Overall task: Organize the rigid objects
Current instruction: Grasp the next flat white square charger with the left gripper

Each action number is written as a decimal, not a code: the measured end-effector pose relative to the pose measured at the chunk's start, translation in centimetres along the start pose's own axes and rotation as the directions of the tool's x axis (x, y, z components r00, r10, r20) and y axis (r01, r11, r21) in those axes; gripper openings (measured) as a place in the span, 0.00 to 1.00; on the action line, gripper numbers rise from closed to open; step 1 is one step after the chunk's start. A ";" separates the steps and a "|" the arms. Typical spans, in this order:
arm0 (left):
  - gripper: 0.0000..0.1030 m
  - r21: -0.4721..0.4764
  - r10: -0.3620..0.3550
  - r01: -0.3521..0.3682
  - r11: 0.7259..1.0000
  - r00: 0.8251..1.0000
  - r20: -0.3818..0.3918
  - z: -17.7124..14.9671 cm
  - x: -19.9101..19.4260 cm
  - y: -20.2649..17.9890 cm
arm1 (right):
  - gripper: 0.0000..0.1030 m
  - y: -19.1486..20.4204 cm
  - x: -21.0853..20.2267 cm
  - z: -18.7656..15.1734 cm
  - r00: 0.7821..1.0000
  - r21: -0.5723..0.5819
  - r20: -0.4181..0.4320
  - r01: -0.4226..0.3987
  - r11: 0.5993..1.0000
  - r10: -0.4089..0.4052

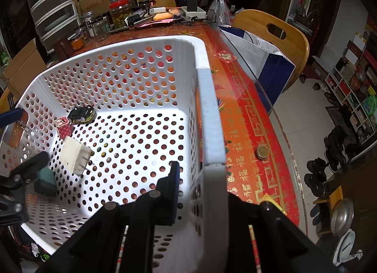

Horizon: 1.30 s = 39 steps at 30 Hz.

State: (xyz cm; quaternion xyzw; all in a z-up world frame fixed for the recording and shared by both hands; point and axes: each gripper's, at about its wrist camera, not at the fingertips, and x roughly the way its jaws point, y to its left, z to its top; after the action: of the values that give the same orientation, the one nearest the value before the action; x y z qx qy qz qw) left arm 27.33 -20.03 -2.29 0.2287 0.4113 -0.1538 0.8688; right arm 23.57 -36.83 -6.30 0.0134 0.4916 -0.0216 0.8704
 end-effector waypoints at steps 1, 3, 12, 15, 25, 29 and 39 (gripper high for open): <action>0.86 -0.004 0.009 -0.009 1.000 1.000 0.015 -0.2 -0.8 0.3 | 0.14 0.0 0.0 0.0 1.000 -0.001 0.001 0.000 1.000 0.000; 0.86 -0.011 0.025 -0.024 1.000 0.997 0.067 -0.8 -3.0 1.3 | 0.14 0.0 0.0 0.0 1.000 -0.002 0.000 -0.001 1.000 0.001; 1.00 -0.252 0.167 -0.132 0.959 0.979 0.121 -6.3 -8.7 14.7 | 0.14 0.0 -0.1 0.0 1.000 -0.003 0.006 -0.003 1.000 0.003; 1.00 -0.377 0.146 -0.119 0.918 0.988 0.042 -9.1 -5.7 19.6 | 0.14 -0.1 -0.1 -0.1 1.000 0.000 0.012 -0.008 1.000 0.008; 0.87 -0.418 -0.079 -0.008 0.908 0.978 -0.192 -12.9 8.4 21.4 | 0.14 -0.1 -0.2 -0.1 1.000 -0.008 0.003 -0.004 1.000 0.004; 0.75 -0.454 -0.108 -0.004 0.891 0.970 -0.219 -12.4 10.6 20.9 | 0.14 -0.1 -0.2 0.0 1.000 -0.013 0.003 -0.003 1.000 0.003; 0.56 -0.478 -0.120 -0.003 0.878 0.967 -0.227 -11.2 13.3 20.1 | 0.14 0.0 -0.2 0.0 1.000 -0.019 0.003 -0.003 1.000 0.003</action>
State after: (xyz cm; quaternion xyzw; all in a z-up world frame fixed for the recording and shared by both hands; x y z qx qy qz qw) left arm 37.40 1.90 -13.51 0.0138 0.5490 -0.0447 0.8345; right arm 23.45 -36.82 -6.13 0.0059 0.4906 -0.0156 0.8712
